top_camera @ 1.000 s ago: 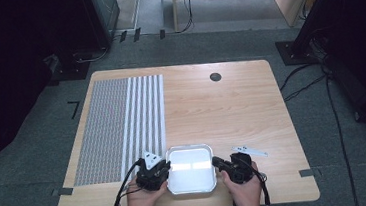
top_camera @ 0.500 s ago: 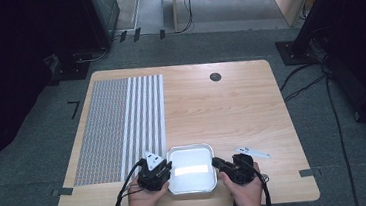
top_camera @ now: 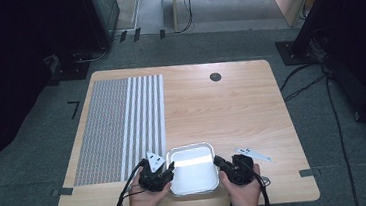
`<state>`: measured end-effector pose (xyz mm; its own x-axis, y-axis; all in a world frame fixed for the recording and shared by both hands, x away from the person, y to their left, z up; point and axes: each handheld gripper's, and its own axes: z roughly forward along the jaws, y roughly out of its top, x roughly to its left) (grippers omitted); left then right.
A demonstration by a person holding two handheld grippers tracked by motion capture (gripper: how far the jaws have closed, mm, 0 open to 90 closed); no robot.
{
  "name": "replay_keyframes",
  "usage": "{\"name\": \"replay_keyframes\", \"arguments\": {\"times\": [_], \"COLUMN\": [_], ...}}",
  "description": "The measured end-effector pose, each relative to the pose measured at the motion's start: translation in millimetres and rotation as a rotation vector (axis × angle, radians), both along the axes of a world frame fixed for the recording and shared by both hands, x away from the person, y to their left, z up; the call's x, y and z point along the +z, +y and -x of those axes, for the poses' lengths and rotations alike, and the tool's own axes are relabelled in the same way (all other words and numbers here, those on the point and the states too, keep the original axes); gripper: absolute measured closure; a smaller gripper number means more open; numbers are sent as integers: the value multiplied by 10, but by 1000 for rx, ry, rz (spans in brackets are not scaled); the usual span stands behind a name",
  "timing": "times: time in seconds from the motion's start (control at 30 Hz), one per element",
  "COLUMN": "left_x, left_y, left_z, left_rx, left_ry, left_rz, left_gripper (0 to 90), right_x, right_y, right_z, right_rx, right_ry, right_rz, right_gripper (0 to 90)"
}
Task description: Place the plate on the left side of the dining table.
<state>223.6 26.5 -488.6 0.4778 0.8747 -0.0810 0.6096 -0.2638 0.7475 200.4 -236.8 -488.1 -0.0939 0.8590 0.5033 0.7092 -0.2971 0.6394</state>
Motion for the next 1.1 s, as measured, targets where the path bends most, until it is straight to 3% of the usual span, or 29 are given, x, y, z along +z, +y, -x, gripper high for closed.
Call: {"name": "replay_keyframes", "arguments": {"times": [0.23, 0.33, 0.4, 0.6, 0.93, 1.1], "left_x": [27, 30, 32, 18, -14, -30], "left_y": [36, 6, -21, -65, -122, -149], "left_z": [-9, 15, 34, 53, 73, 86], "left_rx": [-1, -14, -29, -31, -59, -72], "left_ry": [2, 0, 0, 10, 32, 34], "left_rz": [34, 39, 36, 23, 15, 6], "left_gripper": [587, 590, 591, 595, 607, 611], "right_x": [68, 49, 31, 71, 93, 71], "right_y": [-93, -123, -136, -157, -32, 47], "right_z": [73, 82, 81, 51, -40, -143], "right_rx": [-54, -49, -40, -48, 14, 25], "right_ry": [-29, -7, -6, -65, -87, -88], "right_rz": [1, 22, 22, 109, 175, 245], "right_gripper": [897, 891, 838, 781, 767, 768]}}
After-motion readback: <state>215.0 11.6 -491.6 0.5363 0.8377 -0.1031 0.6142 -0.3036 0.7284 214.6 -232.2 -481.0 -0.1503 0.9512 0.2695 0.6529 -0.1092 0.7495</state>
